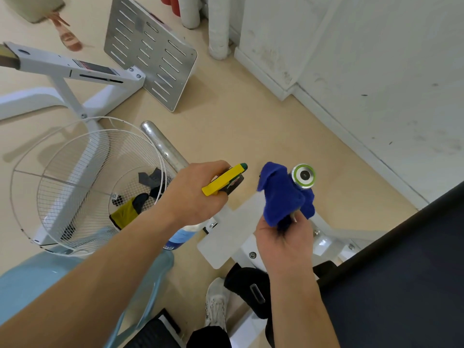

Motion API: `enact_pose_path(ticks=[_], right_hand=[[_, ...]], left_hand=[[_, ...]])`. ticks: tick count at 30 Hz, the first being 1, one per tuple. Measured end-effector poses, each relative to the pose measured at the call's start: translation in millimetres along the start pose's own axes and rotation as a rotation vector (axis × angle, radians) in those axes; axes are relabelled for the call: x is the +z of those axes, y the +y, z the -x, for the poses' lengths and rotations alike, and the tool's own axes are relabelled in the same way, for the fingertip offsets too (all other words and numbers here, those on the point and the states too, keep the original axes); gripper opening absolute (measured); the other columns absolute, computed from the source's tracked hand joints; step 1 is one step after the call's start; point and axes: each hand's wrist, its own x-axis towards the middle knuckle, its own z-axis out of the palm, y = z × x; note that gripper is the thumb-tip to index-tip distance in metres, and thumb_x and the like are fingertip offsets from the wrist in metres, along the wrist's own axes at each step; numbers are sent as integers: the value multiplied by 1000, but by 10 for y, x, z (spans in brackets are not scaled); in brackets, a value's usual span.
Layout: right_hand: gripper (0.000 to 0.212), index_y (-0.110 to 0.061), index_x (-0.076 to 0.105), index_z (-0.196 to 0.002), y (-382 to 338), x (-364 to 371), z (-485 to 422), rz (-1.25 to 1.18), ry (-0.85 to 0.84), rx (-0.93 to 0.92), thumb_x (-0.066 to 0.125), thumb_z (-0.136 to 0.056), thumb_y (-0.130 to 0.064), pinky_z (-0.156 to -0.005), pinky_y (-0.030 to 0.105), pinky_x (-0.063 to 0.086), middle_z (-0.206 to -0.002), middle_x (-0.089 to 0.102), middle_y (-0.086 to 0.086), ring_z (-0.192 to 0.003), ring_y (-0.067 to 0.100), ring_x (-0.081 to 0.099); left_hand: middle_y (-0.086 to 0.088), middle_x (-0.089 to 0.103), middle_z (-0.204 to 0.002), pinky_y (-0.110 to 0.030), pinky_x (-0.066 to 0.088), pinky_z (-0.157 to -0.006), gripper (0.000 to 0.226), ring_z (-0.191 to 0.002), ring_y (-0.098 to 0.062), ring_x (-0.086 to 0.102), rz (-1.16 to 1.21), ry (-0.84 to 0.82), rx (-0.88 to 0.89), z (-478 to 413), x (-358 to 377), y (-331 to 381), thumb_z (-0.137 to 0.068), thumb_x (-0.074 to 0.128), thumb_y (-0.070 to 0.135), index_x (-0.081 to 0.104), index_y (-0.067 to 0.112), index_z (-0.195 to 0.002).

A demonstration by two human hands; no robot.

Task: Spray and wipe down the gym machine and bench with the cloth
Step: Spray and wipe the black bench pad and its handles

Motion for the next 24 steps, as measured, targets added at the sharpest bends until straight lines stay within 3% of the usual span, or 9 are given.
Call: enact_pose_path(ticks=[5,7,9,13,16,18,20,22,24], right_hand=[[29,-24,52,-84,55,-14,-398,376,202,-183,40,-103,-6,-58,9,32,-79,48,-5,-67,1,53],[15,-8,57,-87,-22,-48,-467,340,236,-189,48,-100,-7,-66,13,41,-85,54,3,-73,6,52],[23,1,58,-96,-175,-93,-443,551,268,-231,52,-100,-20,-57,21,37,-86,58,14,-66,12,46],[22,-19,62,-96,-495,-158,-381,625,200,-551,53,-90,0,-53,24,43,-81,60,2,-70,17,53],[30,-24,55,-71,-752,71,-387,1084,-9,-694,51,-89,-1,-55,21,37,-66,49,-7,-59,5,42],[39,-31,54,-70,-936,192,-517,1430,-34,-571,46,-94,-1,-58,19,37,-64,46,-9,-52,-1,43],[21,-22,62,-89,-1033,380,-525,1566,-172,-352,47,-100,-12,-64,12,43,-75,59,-5,-62,-6,57],[39,-13,69,-104,-1089,623,-559,1409,-314,1,45,-95,-42,-77,24,50,-94,71,5,-84,11,67],[39,-18,75,-100,-1125,788,-688,1566,-397,75,50,-93,-47,-80,36,48,-105,69,9,-93,24,65]], left_hand=[[3,61,-64,-36,47,-57,27,-61,-20,55,30,24,-14,-21,-5,2,-72,50,23,68,19,-92],[4,59,-63,-37,46,-56,26,-61,-17,54,27,19,-24,-32,25,-4,-71,50,22,67,21,-90],[3,58,-63,-39,47,-57,22,-61,-18,54,30,9,-17,-38,65,-4,-71,51,20,65,20,-88],[-1,58,-63,-43,49,-57,18,-61,-24,53,33,3,-6,-73,115,19,-71,51,17,62,16,-85],[0,58,-63,-44,49,-57,19,-61,-21,52,48,-15,-9,-116,142,34,-70,50,16,62,17,-85],[1,58,-65,-44,49,-57,19,-62,-18,53,33,-19,-16,-135,165,34,-69,50,17,61,20,-84],[2,60,-67,-43,50,-58,21,-64,-19,56,23,-18,-19,-151,188,35,-69,51,18,61,22,-86],[2,62,-69,-42,51,-59,23,-66,-22,57,42,-10,-24,-166,205,39,-69,52,16,63,23,-88],[3,62,-69,-40,50,-59,24,-66,-20,56,70,5,-40,-178,212,45,-70,53,13,64,24,-88]])
